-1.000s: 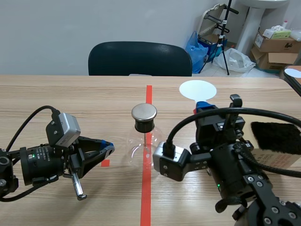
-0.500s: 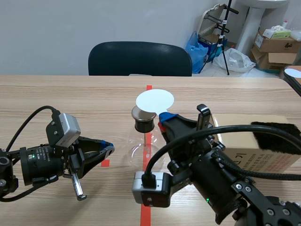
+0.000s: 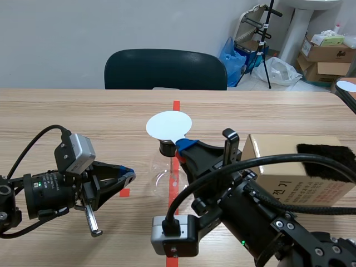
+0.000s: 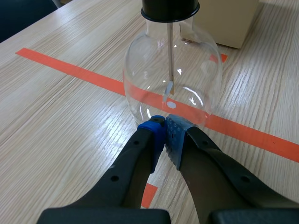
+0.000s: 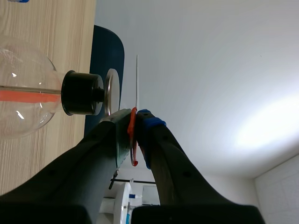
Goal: Do the electroscope experiment
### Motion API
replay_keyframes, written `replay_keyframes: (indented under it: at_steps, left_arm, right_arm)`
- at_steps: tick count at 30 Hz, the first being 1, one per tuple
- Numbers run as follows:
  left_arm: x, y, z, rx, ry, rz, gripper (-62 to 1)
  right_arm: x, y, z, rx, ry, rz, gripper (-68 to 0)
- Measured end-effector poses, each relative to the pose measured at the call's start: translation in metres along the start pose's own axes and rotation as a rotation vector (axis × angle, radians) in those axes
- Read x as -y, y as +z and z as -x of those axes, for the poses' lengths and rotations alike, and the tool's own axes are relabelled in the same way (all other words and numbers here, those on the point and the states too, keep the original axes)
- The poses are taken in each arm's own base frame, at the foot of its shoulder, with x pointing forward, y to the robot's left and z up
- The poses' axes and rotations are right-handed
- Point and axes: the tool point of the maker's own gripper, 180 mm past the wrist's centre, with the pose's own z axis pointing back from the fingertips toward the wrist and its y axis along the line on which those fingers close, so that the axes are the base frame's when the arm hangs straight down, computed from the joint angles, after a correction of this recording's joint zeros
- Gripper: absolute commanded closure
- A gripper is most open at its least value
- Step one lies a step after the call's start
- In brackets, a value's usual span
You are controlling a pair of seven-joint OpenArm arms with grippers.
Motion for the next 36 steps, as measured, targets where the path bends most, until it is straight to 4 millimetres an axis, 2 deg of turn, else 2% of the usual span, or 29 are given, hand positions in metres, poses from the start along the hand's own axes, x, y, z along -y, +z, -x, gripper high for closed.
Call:
replay_keyframes:
  at_steps: [24, 30, 36]
  left_arm:
    - [0.000, 0.000, 0.000, 0.000, 0.000, 0.000, -3.0]
    - [0.000, 0.000, 0.000, 0.000, 0.000, 0.000, -3.0]
    - [0.000, 0.000, 0.000, 0.000, 0.000, 0.000, -3.0]
  right_arm:
    - [0.000, 0.000, 0.001, -0.006, 0.000, 0.000, -0.9]
    - [0.000, 0.001, 0.014, -0.077, 0.000, 0.000, -0.9]
    - [0.000, 0.004, 0.037, -0.205, -0.001, 0.000, -0.9]
